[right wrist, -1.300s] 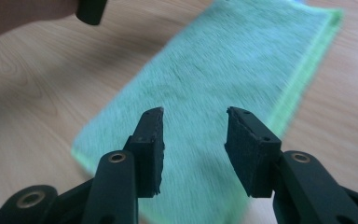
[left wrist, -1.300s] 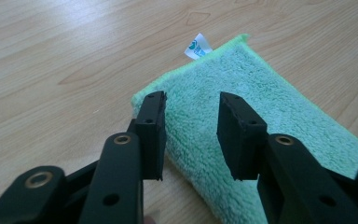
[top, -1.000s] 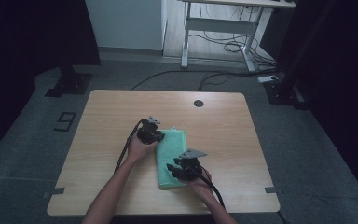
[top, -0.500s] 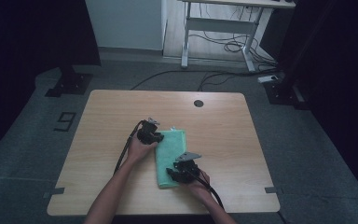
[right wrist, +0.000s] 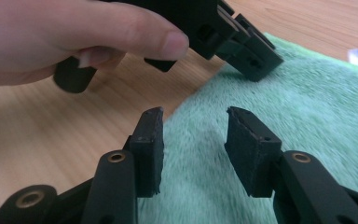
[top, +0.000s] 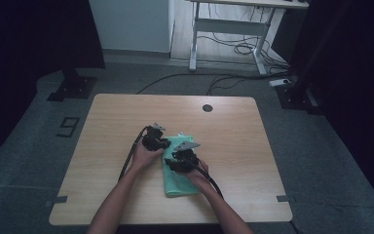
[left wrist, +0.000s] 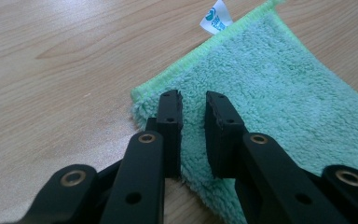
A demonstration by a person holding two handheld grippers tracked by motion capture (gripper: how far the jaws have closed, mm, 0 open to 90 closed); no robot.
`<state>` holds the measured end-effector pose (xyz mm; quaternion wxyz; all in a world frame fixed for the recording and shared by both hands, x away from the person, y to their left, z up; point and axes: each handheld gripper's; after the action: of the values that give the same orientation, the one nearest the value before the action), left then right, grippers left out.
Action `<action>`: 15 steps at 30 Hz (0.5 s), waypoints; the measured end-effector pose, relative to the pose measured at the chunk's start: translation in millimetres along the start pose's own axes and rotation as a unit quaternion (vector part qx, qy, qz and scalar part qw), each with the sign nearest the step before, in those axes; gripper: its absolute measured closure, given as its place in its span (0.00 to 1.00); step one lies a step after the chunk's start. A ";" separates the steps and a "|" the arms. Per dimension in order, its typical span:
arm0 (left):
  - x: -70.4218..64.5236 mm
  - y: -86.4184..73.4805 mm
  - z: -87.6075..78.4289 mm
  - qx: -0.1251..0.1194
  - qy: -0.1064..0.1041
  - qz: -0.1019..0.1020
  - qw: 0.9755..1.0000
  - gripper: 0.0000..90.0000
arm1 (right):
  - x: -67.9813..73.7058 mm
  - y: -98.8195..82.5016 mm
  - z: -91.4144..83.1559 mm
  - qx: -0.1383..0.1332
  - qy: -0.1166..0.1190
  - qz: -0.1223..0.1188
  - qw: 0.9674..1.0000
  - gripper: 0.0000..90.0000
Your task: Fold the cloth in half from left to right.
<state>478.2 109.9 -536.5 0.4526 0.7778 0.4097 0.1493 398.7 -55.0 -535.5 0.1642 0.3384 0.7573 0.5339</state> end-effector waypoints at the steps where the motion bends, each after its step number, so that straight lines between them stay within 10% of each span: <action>1: 0.1 -0.2 0.1 -0.001 0.000 -0.001 1.000 0.85 | -0.2 -0.2 3.5 0.004 0.001 -0.001 1.000 0.62; 7: 1.2 -0.6 0.0 -0.004 -0.004 -0.006 1.000 0.85 | 7.0 -9.2 12.1 0.030 -0.005 -0.040 0.999 0.61; 15: -3.4 -0.4 1.8 -0.003 -0.008 0.003 1.000 0.85 | 9.7 -12.8 5.1 0.030 -0.022 -0.033 0.999 0.63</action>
<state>477.0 106.3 -537.3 0.4581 0.7785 0.4036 0.1455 390.5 -47.3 -548.0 0.1883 0.3294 0.7798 0.4979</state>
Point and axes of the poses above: each handheld gripper's, and its own axes: z roughly forward along the jaws, y roughly out of its top, x roughly to its left, and after that the axes turned 15 degrees about -x, right-handed
